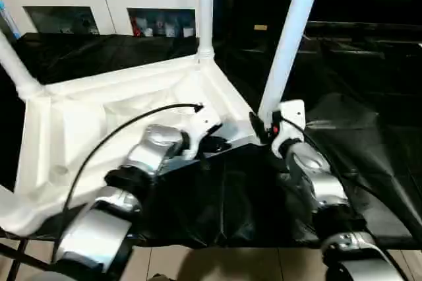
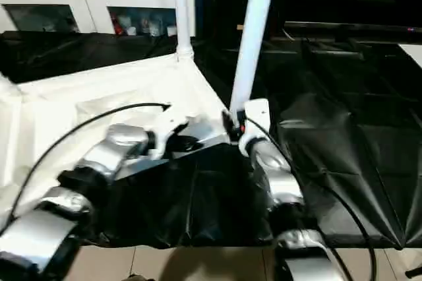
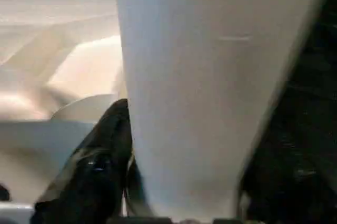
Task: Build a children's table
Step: Rotate leg to tighten
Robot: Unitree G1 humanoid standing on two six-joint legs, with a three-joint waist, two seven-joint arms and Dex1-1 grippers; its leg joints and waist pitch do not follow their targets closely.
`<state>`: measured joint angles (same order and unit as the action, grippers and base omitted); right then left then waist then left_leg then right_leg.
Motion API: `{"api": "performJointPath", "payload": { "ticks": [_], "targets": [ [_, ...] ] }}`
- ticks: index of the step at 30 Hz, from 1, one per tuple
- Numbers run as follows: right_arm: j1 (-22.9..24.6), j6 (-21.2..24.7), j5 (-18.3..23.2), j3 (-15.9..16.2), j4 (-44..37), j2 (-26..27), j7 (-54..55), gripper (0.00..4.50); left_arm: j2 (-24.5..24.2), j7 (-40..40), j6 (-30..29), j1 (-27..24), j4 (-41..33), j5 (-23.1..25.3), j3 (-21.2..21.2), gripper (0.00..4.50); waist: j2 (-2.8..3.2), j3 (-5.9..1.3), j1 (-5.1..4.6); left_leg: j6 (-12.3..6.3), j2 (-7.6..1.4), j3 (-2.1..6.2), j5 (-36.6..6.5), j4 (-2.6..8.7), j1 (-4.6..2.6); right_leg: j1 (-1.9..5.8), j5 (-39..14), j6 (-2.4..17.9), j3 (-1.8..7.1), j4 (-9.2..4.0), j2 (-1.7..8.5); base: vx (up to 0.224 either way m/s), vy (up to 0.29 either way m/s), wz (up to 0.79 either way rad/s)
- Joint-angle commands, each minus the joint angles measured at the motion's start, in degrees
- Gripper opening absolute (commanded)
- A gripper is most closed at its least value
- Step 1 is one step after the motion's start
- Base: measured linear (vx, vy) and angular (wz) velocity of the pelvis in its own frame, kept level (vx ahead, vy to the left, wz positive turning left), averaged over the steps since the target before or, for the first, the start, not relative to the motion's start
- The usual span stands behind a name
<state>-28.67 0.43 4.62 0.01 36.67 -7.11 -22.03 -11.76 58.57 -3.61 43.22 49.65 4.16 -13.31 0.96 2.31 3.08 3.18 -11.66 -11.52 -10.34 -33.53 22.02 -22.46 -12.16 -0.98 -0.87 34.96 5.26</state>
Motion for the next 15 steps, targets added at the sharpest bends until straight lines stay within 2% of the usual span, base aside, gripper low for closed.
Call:
{"api": "performJointPath", "payload": {
  "ticks": [1,2,3,4,5,6,9,10,11,15],
  "targets": [
    [1.02,0.07,0.28,1.09,-0.06,-1.53,-4.44,3.18,-0.58,4.54,2.28,-1.04,-0.77,-1.92,-0.31,0.0,-0.58,-3.24,0.06,-2.34,-1.11,0.58,-10.11,3.96,-1.22,2.04,-3.08,13.01,1.05,-4.0,2.04,0.0,0.0,0.0],
    [1.65,-0.14,0.89,1.93,-1.0,-4.06,-10.17,3.18,-2.35,8.44,4.56,-1.36,-0.89,-2.16,-0.66,0.0,-0.58,-3.22,0.2,-2.92,-1.13,0.6,-9.72,3.89,-1.05,2.12,-1.33,13.6,1.01,-3.8,2.04,0.0,0.0,0.0],
    [1.65,-0.14,0.89,1.93,-1.0,-4.06,-10.17,3.18,-2.35,8.44,4.56,-1.36,-0.89,-2.16,-0.66,0.0,-0.58,-3.22,0.2,-2.92,-1.13,0.6,-9.72,3.89,-1.05,2.12,-1.33,13.6,1.01,-3.8,2.04,0.0,0.0,0.0],
    [1.95,-0.22,1.21,2.33,-1.59,-5.08,-12.76,3.18,-2.97,9.75,4.81,-1.43,-0.88,-2.22,-0.73,0.0,-0.56,-3.31,0.31,-3.5,-1.24,0.56,-8.94,3.75,-1.05,2.2,0.82,13.97,0.96,-3.46,2.01,0.0,0.0,0.0],
    [2.76,-0.01,2.63,3.34,-3.51,-7.32,-19.39,3.18,-4.41,13.04,6.45,-1.55,-0.7,-2.25,-1.16,0.0,-0.57,-3.32,0.33,-3.78,-1.22,0.54,-8.84,3.7,-1.0,2.27,1.38,14.12,0.92,-3.42,1.94,0.0,0.0,0.0],
    [2.78,0.0,2.66,3.36,-3.54,-7.36,-19.52,3.18,-4.43,13.11,6.49,-1.55,-0.7,-2.25,-1.17,0.0,-0.57,-3.44,0.58,-4.31,-1.29,0.48,-8.25,3.54,-1.04,2.35,2.65,14.51,0.84,-3.23,1.9,0.0,0.0,0.0],
    [4.17,-0.06,4.12,6.0,-6.75,-11.03,-29.41,3.18,-5.83,18.34,7.12,-1.83,-1.04,-3.56,-1.14,0.0,-0.56,-3.52,0.89,-5.26,-1.37,0.33,-6.5,3.25,-0.96,2.26,5.61,15.44,0.74,-2.81,1.8,0.0,0.0,0.0],
    [4.67,0.99,5.19,6.97,-8.14,-12.65,-34.06,3.18,-6.3,20.49,6.91,-1.83,-1.15,-4.12,-1.09,0.0,-0.69,-3.59,1.35,-6.28,-1.43,0.27,-6.21,3.06,-0.92,2.38,6.73,15.93,0.73,-2.61,1.84,0.0,0.0,0.0],
    [5.08,2.03,6.25,8.04,-9.49,-14.35,-39.04,3.18,-6.84,23.11,6.77,-1.9,-1.36,-4.68,-1.23,0.0,-0.63,-3.54,1.46,-6.63,-1.45,0.22,-6.14,3.04,-0.86,2.19,6.93,16.19,0.7,-2.55,1.85,0.0,0.0,0.0],
    [5.15,3.22,7.37,10.18,-10.76,-16.6,-46.41,3.01,-7.45,27.97,6.95,-2.41,-2.05,-5.63,-1.91,0.0,-0.8,-3.52,2.07,-6.41,-1.63,0.13,-7.31,3.0,-1.06,1.98,4.67,16.84,0.75,-2.63,2.09,0.0,0.0,0.0]
  ]
}}
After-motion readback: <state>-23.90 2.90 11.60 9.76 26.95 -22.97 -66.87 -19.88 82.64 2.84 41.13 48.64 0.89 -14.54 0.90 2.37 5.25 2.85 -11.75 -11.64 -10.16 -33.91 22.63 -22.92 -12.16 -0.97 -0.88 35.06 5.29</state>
